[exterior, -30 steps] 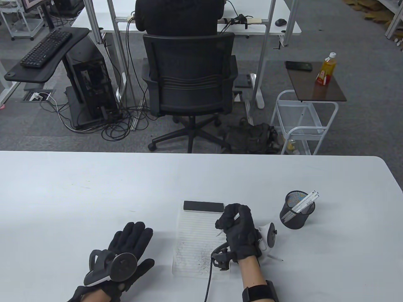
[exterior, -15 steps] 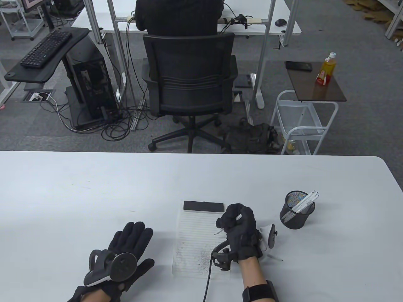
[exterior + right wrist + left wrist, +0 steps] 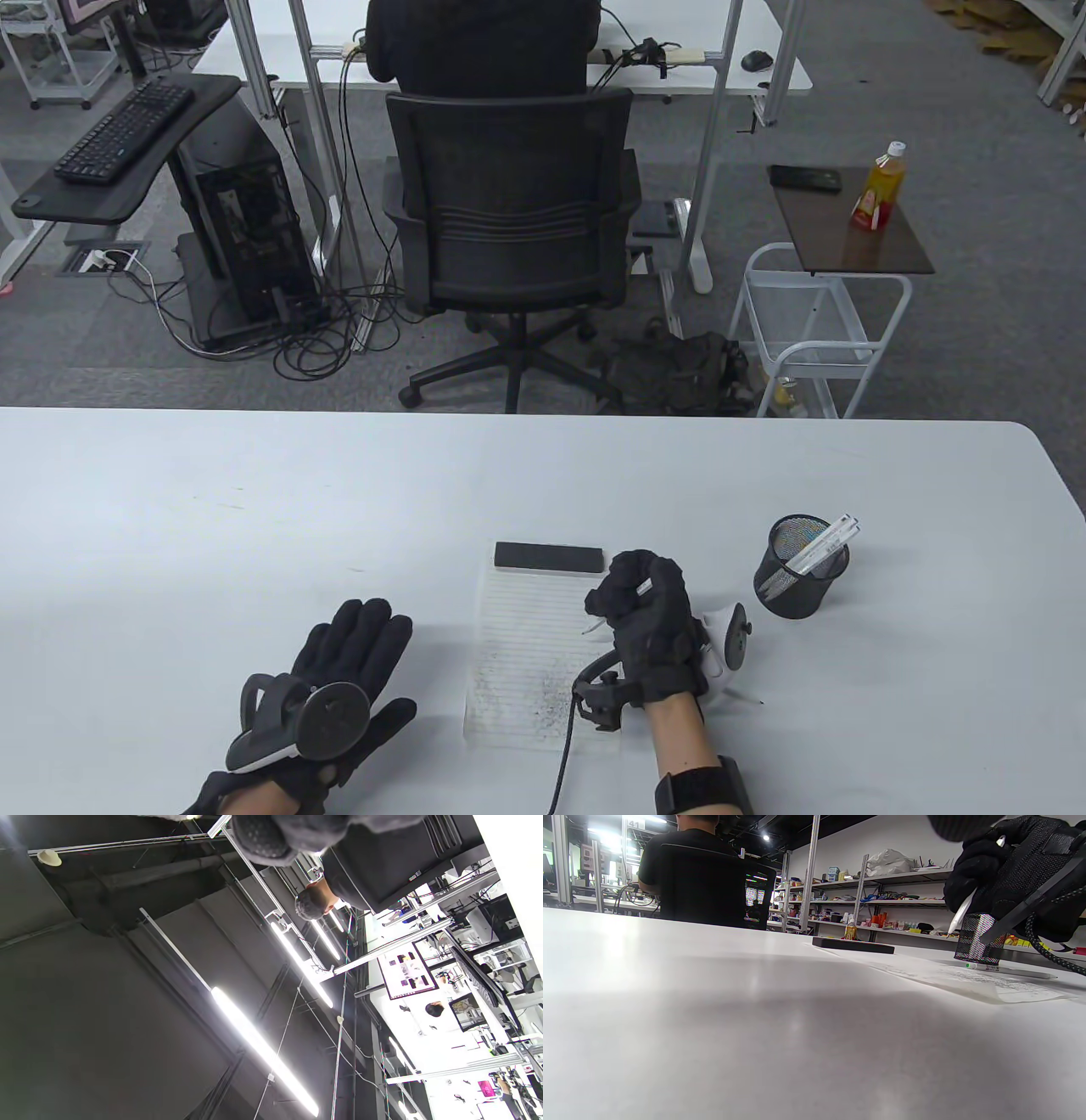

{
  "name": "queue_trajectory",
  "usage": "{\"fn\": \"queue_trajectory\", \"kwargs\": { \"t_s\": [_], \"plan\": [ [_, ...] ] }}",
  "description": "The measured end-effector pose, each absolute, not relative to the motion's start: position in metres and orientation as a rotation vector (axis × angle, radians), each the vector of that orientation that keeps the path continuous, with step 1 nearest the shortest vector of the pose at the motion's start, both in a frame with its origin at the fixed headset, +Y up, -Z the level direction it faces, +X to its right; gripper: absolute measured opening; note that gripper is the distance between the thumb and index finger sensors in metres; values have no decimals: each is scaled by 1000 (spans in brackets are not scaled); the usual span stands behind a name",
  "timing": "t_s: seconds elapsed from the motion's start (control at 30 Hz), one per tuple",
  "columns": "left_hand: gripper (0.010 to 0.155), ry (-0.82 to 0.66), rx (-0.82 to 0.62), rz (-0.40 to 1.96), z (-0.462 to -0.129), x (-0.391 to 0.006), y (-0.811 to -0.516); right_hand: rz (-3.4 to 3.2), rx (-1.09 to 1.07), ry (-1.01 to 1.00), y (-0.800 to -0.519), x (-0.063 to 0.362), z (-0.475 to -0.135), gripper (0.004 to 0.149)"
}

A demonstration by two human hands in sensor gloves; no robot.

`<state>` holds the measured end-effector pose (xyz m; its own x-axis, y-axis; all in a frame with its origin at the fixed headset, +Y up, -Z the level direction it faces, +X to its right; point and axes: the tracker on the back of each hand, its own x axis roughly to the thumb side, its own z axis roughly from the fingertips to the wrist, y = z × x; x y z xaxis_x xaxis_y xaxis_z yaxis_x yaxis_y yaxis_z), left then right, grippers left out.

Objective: Press to extend mechanical pencil leads

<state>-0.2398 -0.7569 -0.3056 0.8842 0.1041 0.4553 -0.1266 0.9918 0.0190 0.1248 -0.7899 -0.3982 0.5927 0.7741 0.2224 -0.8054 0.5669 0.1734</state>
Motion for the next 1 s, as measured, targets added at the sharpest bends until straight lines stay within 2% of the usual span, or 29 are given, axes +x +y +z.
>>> {"fn": "queue_trajectory", "kwargs": {
  "t_s": [0.13,0.3,0.53,1.0],
  "plan": [
    [87,-472,48,120,-306,-240,-757,917,266,-133,-792,125,-398,60],
    [86,-471,48,120,-306,-240,-757,926,254,-133,-792,126,-398,53],
    [87,-473,48,118,-306,-239,-757,951,259,-142,-795,130,-397,65],
    [87,-474,46,117,-305,-239,-757,1042,217,-179,-802,131,-397,54]
  ]
}}
